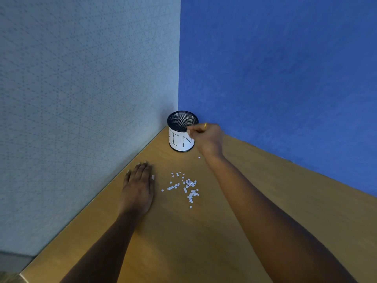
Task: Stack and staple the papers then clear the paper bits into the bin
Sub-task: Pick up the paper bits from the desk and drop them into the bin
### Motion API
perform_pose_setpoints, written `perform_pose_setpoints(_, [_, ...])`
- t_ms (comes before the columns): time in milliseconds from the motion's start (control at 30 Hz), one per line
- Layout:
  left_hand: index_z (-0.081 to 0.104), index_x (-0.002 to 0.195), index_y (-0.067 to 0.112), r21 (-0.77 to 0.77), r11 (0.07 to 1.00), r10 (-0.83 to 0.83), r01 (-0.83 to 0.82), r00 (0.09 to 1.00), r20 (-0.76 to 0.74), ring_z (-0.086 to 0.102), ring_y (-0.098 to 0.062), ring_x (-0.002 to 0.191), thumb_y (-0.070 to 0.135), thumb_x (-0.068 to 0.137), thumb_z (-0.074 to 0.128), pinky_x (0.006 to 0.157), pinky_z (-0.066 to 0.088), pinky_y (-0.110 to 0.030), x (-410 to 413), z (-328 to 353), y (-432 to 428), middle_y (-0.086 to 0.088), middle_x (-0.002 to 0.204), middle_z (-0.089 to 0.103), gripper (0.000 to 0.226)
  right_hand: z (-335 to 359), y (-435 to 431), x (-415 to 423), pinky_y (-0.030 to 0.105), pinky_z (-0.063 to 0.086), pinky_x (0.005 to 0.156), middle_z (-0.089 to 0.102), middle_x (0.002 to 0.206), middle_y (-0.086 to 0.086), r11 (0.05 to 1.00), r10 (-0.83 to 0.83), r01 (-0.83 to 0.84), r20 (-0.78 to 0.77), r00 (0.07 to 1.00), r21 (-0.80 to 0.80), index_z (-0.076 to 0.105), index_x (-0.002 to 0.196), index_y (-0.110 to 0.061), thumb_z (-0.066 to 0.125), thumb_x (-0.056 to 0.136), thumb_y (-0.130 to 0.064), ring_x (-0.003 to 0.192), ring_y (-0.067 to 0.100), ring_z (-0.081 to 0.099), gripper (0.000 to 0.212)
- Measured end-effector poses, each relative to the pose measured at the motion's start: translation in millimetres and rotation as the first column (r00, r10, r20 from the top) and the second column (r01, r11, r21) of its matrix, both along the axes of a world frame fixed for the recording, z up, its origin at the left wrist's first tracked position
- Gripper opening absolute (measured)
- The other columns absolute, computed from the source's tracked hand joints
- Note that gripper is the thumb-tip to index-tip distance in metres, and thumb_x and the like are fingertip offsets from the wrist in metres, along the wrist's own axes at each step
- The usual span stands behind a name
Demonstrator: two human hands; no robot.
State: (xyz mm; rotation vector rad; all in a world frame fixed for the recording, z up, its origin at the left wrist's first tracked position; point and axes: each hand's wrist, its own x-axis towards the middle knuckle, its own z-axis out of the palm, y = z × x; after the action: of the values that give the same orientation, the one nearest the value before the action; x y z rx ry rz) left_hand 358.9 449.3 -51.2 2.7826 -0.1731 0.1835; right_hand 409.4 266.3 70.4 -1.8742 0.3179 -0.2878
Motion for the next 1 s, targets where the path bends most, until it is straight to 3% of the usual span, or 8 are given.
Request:
perform_pose_setpoints(100, [0.041,0.136,0.008,0.005,1.000,-0.001,0.001,1.000,0.001,0.031,-0.023,0.138,0.046,0.085,0.003,0.115,0.016,-0.040,0.4,-0.9,0.9,-0.010,0.145,0.041,0.074,13.0,2.1,25.0,0.002,0.042,0.057,0.072,0.098,0.016,1.000,-0.011,0.011,0.024,1.000,-0.026,0.072,0.096,0.002,0.067,0.080,-0.002,0.080,0.011,0.060,0.017])
perform_pose_setpoints(200, [0.040,0.137,0.009,0.015,1.000,0.001,-0.001,1.000,-0.001,0.030,-0.023,0.138,0.046,0.086,0.003,0.115,0.016,-0.039,1.2,-2.5,1.5,-0.009,0.145,0.040,0.073,14.9,5.1,44.6,0.017,0.048,0.069,0.071,0.099,0.017,0.995,-0.010,0.011,0.008,1.000,-0.097,0.071,0.094,0.003,0.064,0.082,0.001,0.083,0.017,0.063,0.014])
perform_pose_setpoints(333, [0.040,0.137,0.010,0.021,1.000,0.001,-0.001,1.000,-0.006,0.030,-0.023,0.138,0.046,0.086,0.003,0.114,0.015,-0.038,1.6,-3.2,1.6,-0.009,0.145,0.040,0.072,6.2,5.6,60.8,-0.005,0.039,0.052,0.068,0.106,0.018,0.963,0.049,-0.061,-0.053,0.997,-0.264,0.069,0.100,0.003,0.053,0.088,0.002,0.091,0.024,0.064,0.020])
perform_pose_setpoints(367, [0.041,0.136,0.009,0.021,1.000,0.000,0.000,1.000,-0.004,0.031,-0.023,0.138,0.045,0.087,0.004,0.114,0.016,-0.039,1.7,-3.4,1.9,-0.009,0.144,0.041,0.072,4.1,5.8,63.6,-0.004,0.040,0.058,0.066,0.110,0.018,0.952,0.063,-0.082,-0.072,0.995,-0.295,0.068,0.103,0.003,0.050,0.090,0.001,0.092,0.024,0.063,0.023])
perform_pose_setpoints(433, [0.042,0.135,0.009,0.020,1.000,-0.003,0.003,1.000,-0.001,0.033,-0.024,0.137,0.045,0.088,0.006,0.114,0.017,-0.040,2.0,-3.5,2.2,-0.010,0.143,0.043,0.070,1.4,6.3,68.5,0.015,0.049,0.081,0.063,0.118,0.018,0.932,0.085,-0.115,-0.101,0.991,-0.344,0.067,0.109,0.000,0.046,0.092,0.000,0.102,0.027,0.062,0.026])
perform_pose_setpoints(500, [0.043,0.135,0.009,0.017,1.000,-0.005,0.005,1.000,-0.001,0.033,-0.024,0.137,0.044,0.088,0.007,0.114,0.018,-0.041,2.4,-4.6,2.4,-0.010,0.143,0.043,0.069,-0.9,7.6,71.5,0.026,0.049,0.089,0.060,0.121,0.019,0.921,0.090,-0.127,-0.118,0.989,-0.367,0.066,0.111,-0.001,0.045,0.092,0.001,0.106,0.030,0.060,0.028])
perform_pose_setpoints(733, [0.041,0.136,0.009,0.024,1.000,-0.003,0.003,1.000,-0.006,0.032,-0.023,0.137,0.044,0.088,0.006,0.114,0.017,-0.040,2.4,-4.8,2.2,-0.009,0.144,0.041,0.069,-2.2,4.5,68.5,0.024,0.052,0.075,0.068,0.099,0.020,0.911,0.055,-0.050,0.001,0.998,-0.408,0.071,0.087,0.001,0.053,0.082,0.010,0.092,0.028,0.066,0.021])
perform_pose_setpoints(1000, [0.040,0.137,0.010,0.019,1.000,0.000,0.001,1.000,-0.007,0.030,-0.023,0.138,0.046,0.087,0.004,0.114,0.015,-0.039,2.2,-3.7,2.5,-0.009,0.145,0.040,0.071,-2.4,-3.1,59.7,0.022,0.049,0.072,0.069,0.097,0.019,0.912,0.063,-0.055,0.008,0.998,-0.406,0.071,0.087,0.002,0.049,0.081,0.016,0.093,0.026,0.065,0.027])
